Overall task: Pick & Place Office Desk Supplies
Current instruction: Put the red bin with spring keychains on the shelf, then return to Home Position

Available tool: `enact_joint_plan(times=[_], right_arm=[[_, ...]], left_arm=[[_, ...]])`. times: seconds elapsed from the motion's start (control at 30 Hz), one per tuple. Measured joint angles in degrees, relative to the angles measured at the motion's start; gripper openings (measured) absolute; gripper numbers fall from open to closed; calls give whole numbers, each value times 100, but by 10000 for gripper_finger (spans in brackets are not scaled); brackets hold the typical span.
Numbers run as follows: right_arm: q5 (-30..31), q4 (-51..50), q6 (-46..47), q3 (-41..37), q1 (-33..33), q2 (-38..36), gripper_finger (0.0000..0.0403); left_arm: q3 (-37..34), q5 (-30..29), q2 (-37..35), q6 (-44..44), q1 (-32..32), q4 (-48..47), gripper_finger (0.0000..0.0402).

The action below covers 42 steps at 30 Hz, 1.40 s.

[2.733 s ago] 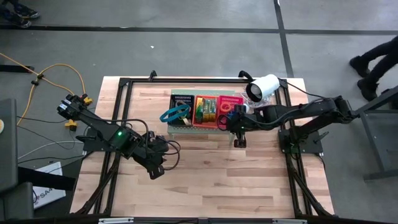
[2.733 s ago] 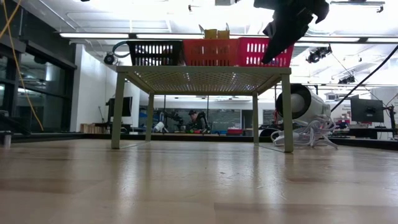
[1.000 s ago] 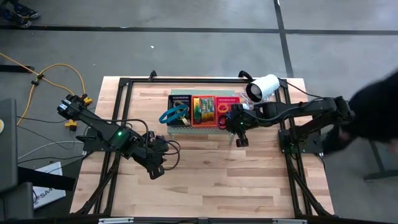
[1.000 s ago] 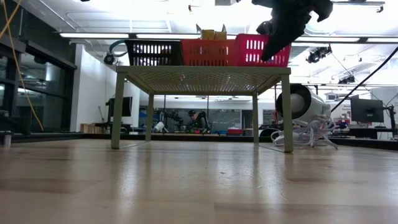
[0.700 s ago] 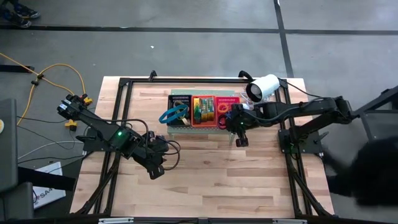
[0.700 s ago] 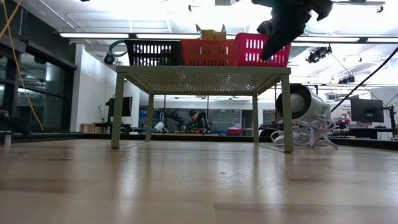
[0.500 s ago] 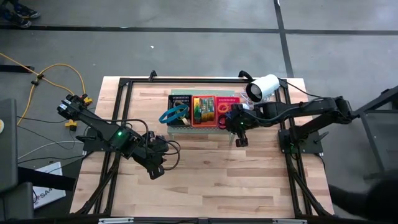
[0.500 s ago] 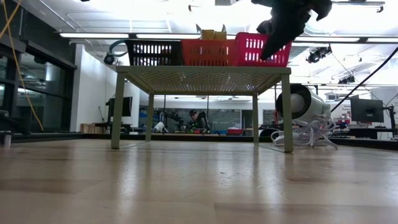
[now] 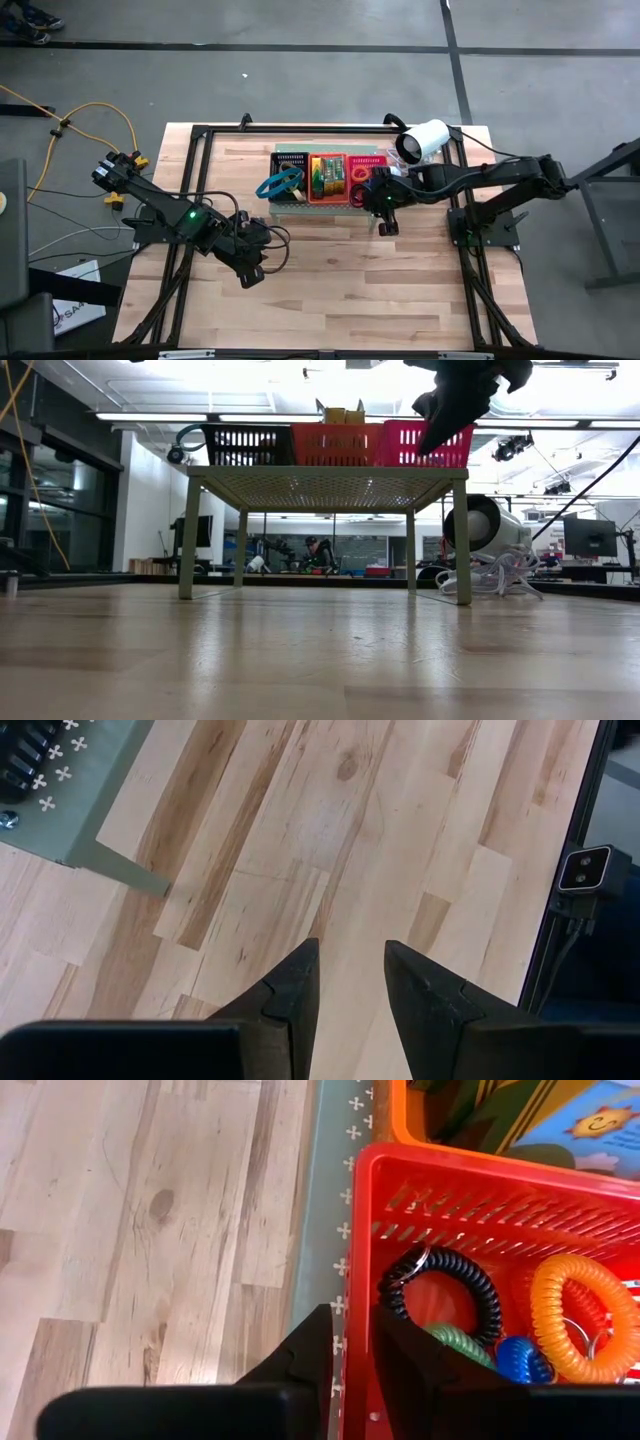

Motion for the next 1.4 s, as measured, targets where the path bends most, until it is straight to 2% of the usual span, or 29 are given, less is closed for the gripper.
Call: enact_joint_plan(times=[0.73,1.4], right_arm=[[45,215,-4,2,37,-160,68],[652,406,-73,2,350,-636,68]], left_arm=[[0,0,0,0,-1,-1,111],[0,1,-2,0,-1,0,111]])
